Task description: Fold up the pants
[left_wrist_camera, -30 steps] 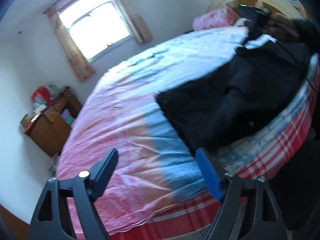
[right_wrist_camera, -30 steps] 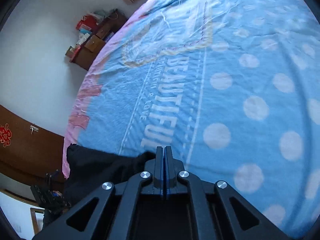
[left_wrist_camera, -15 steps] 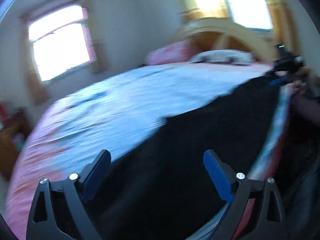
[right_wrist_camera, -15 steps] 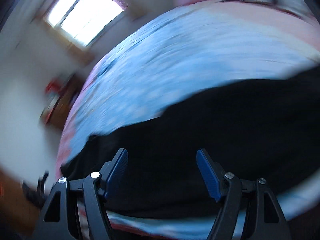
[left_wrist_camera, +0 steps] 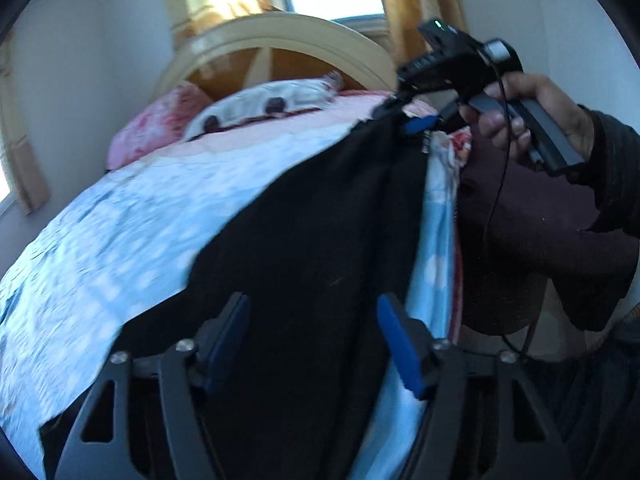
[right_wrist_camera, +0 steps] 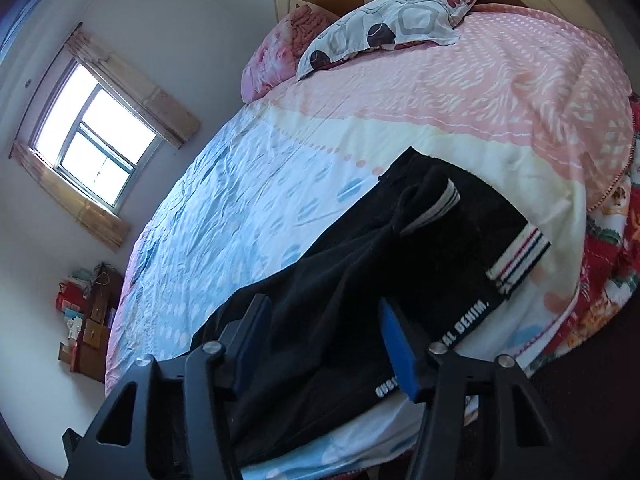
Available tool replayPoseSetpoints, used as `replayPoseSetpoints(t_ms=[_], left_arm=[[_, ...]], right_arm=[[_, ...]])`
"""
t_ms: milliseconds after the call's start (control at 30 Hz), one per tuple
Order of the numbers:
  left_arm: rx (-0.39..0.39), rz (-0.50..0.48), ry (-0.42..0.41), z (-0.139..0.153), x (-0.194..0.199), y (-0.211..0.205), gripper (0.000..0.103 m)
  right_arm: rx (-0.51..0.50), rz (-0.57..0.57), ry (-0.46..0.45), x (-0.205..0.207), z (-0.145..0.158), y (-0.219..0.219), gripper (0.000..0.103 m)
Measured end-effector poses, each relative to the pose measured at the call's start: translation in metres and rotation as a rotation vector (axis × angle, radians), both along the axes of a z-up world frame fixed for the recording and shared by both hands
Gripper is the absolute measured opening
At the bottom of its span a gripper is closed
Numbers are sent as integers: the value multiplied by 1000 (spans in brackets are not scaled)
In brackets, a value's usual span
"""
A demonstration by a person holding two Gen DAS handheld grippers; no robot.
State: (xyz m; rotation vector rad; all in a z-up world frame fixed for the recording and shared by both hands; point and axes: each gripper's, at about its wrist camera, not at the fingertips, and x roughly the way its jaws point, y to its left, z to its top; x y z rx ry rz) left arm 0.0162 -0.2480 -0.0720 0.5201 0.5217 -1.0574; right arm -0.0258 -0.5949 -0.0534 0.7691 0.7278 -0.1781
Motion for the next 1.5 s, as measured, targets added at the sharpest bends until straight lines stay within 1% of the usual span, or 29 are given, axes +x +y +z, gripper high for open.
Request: replayPoseSetpoints(t_ms=[67, 100, 133, 167, 267, 300, 333, 367, 400, 433, 467, 567, 667, 700, 767, 867, 900, 933, 967, 1000, 1100, 1133, 1233, 1300, 1333, 1367, 1400, 1433, 1500], left_arm=[[34, -30, 10, -7, -1, -19, 51], [52, -33, 0, -10, -1, -25, 48], [72, -45, -5, -14, -2, -32, 42], [87, -63, 8, -18, -3, -38, 36], [143, -72, 35, -33, -5, -52, 27], [149, -73, 30, -36, -5, -55, 27], [150, -72, 21, -37, -5, -56, 24], [147, -66, 27, -36, -4, -56, 17], [148, -56, 35, -34, -2, -56, 14], [150, -53, 37, -34, -1, -57, 10], [144, -52, 49, -32, 2, -56, 8], [126, -45, 98, -30, 12, -56, 4], [83, -33, 145, -26, 21, -48, 4], [71, -33, 152, -25, 22, -49, 4], [20, -25, 171, -14, 25, -41, 4], [-33, -39, 191, -1, 22, -32, 4], [-37, -42, 199, -1, 21, -31, 4], [-38, -49, 216, -3, 20, -29, 4], [-36, -58, 240, -8, 19, -28, 4], [-28, -72, 257, -15, 16, -29, 4], [16, -91, 290, -32, 11, -35, 3], [26, -110, 306, -38, 7, -36, 3], [41, -122, 289, -43, 2, -40, 3], [27, -118, 307, -41, 7, -39, 3], [23, -115, 306, -39, 7, -38, 3], [13, -114, 298, -35, 8, -36, 3], [2, -113, 292, -32, 7, -33, 3], [-10, -108, 288, -29, 7, -29, 3], [-30, -89, 275, -22, 8, -22, 3]], right_arm=[[7, 0, -5, 3, -4, 1, 52], [11, 0, -9, 3, -6, 0, 51], [17, 3, -17, 3, -7, -3, 50], [24, 1, -26, 2, -8, -6, 48], [40, -3, -32, 3, -13, -13, 45], [49, -8, -32, 4, -15, -16, 44], [60, -12, -37, 5, -17, -18, 41], [62, -16, -41, 4, -17, -20, 34], [51, -20, -39, 6, -17, -21, 27], [32, -23, -36, 8, -16, -22, 13], [19, -16, -37, 12, -16, -23, 10], [11, 12, -50, 22, -10, -23, 7], [-14, 51, -95, 27, 5, -16, 7], [-27, 71, -124, 28, 14, -12, 7], [-56, 106, -190, 28, 33, -4, 7], [-110, 165, -305, 15, 58, 7, 7], [-133, 187, -339, 8, 63, 9, 7], [-146, 200, -344, 3, 63, 10, 7], [-162, 202, -331, -2, 60, 10, 7], [-173, 187, -294, -9, 51, 7, 7], [-131, 135, -182, -25, 16, -11, 7], [-137, 109, -151, -33, 6, -15, 7], [-114, 80, -116, -49, -8, -21, 8], [-102, 53, -120, -53, -9, -27, 9], [-98, 36, -121, -55, -8, -31, 17], [-100, 19, -120, -57, -6, -34, 34], [-108, -8, -107, -60, -3, -39, 41], [-106, -39, -93, -65, -1, -45, 43], [-87, -95, -92, -79, 2, -59, 43]])
